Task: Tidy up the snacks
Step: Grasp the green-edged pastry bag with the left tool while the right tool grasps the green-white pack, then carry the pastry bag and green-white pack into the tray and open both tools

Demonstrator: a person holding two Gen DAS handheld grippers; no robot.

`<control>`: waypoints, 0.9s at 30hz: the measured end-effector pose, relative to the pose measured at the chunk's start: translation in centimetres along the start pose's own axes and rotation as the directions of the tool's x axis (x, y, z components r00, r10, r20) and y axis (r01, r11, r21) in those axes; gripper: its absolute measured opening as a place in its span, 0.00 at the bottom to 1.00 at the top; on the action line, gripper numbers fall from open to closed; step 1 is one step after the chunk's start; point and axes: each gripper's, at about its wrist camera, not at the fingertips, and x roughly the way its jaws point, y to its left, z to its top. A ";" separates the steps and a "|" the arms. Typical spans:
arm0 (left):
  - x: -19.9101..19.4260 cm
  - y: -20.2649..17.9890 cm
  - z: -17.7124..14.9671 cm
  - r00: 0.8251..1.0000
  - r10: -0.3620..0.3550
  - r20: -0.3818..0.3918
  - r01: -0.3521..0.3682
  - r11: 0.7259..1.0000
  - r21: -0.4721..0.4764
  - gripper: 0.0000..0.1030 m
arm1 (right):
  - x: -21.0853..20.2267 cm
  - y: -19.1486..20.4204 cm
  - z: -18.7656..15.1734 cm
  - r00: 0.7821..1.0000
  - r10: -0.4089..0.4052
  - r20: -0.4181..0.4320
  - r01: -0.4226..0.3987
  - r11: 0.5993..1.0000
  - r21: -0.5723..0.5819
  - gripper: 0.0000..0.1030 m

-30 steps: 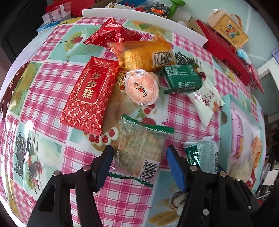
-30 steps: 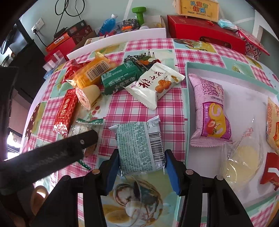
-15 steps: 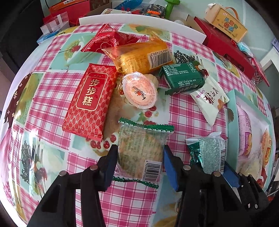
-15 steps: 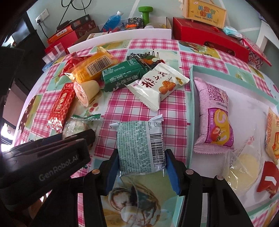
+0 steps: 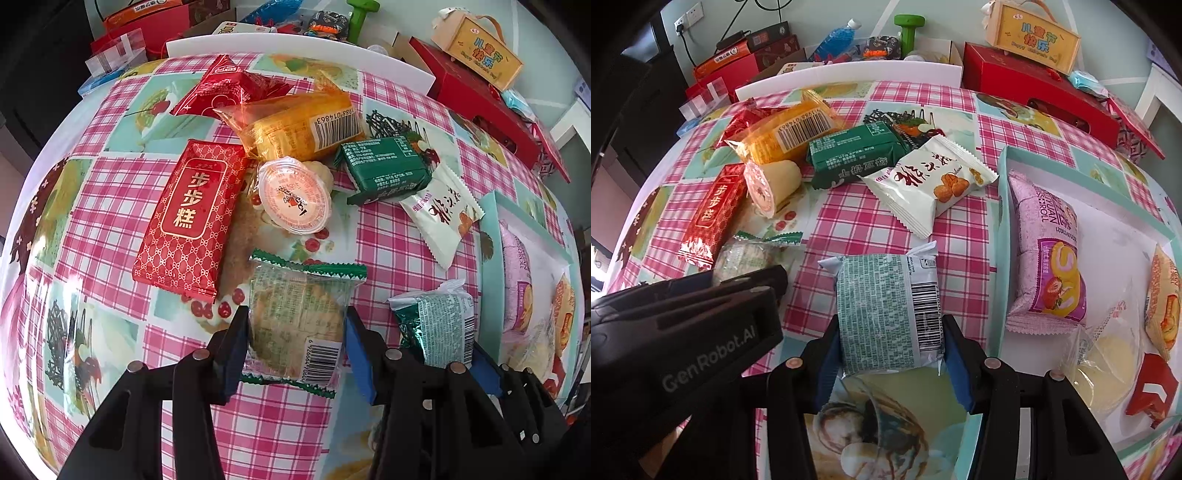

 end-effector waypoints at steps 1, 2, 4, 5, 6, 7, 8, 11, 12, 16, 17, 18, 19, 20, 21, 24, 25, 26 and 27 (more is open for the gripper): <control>-0.2 0.1 0.0 1.000 -0.005 0.005 0.005 1.000 -0.002 0.50 | -0.1 -0.1 0.0 1.000 0.005 -0.002 -0.005 1.000 0.006 0.52; -0.6 0.1 0.1 1.000 -0.008 0.017 0.008 1.000 0.001 0.50 | -0.2 -0.3 0.0 1.000 0.014 -0.003 -0.014 1.000 0.016 0.52; -1.3 0.0 0.2 0.999 -0.015 0.034 0.015 1.000 0.009 0.50 | -0.4 -0.6 0.1 0.999 0.035 0.000 -0.035 0.999 0.035 0.52; -1.7 -0.1 0.2 0.999 -0.025 0.044 0.025 1.000 0.010 0.50 | -0.6 -0.8 0.2 0.999 0.041 0.004 -0.041 0.998 0.041 0.52; -2.2 -0.1 0.2 0.998 -0.032 0.054 0.032 0.999 0.012 0.50 | -0.8 -0.9 0.3 0.999 0.042 0.011 -0.042 0.998 0.043 0.52; -2.5 -0.1 0.3 0.997 -0.036 0.062 0.035 0.999 0.014 0.50 | -1.2 -0.9 0.4 0.999 0.043 0.020 -0.044 0.998 0.044 0.52; -3.0 -0.1 0.3 0.996 -0.039 0.075 0.038 0.999 0.015 0.50 | -1.6 -1.0 0.5 0.998 0.049 0.031 -0.050 0.998 0.043 0.52; -4.6 0.1 0.6 0.993 -0.052 0.110 0.050 0.999 0.021 0.50 | -2.9 -1.2 0.6 0.997 0.053 0.055 -0.056 0.997 0.049 0.52; -4.8 0.1 0.6 0.991 -0.054 0.123 0.051 0.998 0.024 0.50 | -3.4 -1.3 0.7 0.996 0.055 0.067 -0.058 0.997 0.051 0.52; -6.3 -0.1 0.7 0.984 -0.066 0.168 0.061 0.998 0.035 0.50 | -5.5 -1.9 1.0 0.991 0.066 0.118 -0.074 0.995 0.064 0.52; -6.6 -0.4 0.7 0.981 -0.072 0.178 0.066 0.997 0.039 0.50 | -5.8 -2.2 1.1 0.990 0.068 0.127 -0.077 0.995 0.069 0.52; -6.8 -0.6 0.8 0.980 -0.079 0.183 0.072 0.996 0.042 0.50 | -6.2 -2.6 1.2 0.988 0.067 0.138 -0.078 0.994 0.078 0.52; -6.9 -0.7 0.9 0.978 -0.093 0.185 0.086 0.995 0.044 0.50 | -6.4 -2.8 1.4 0.987 0.064 0.144 -0.077 0.994 0.084 0.52; -7.1 -0.9 1.1 0.976 -0.118 0.183 0.111 0.993 0.045 0.50 | -6.6 -3.3 1.6 0.987 0.058 0.152 -0.072 0.993 0.090 0.52; -6.9 -1.1 1.3 0.974 -0.135 0.185 0.128 0.991 0.048 0.49 | -6.6 -3.8 1.9 0.986 0.049 0.159 -0.066 0.993 0.101 0.52; -7.4 -2.5 1.6 0.969 -0.146 0.197 0.133 0.988 0.078 0.50 | -7.2 -6.0 2.3 0.984 0.032 0.176 -0.060 0.986 0.159 0.52; -7.5 -3.1 1.6 0.968 -0.149 0.201 0.133 0.987 0.093 0.49 | -7.3 -6.9 2.5 0.983 0.028 0.182 -0.062 0.982 0.180 0.52; -7.5 -4.1 1.7 0.967 -0.164 0.196 0.144 0.983 0.113 0.50 | -7.4 -7.8 2.6 0.982 0.023 0.189 -0.062 0.977 0.202 0.52; -7.5 -4.7 1.8 0.965 -0.183 0.190 0.161 0.979 0.126 0.49 | -7.6 -8.9 2.7 0.980 0.014 0.198 -0.059 0.973 0.224 0.52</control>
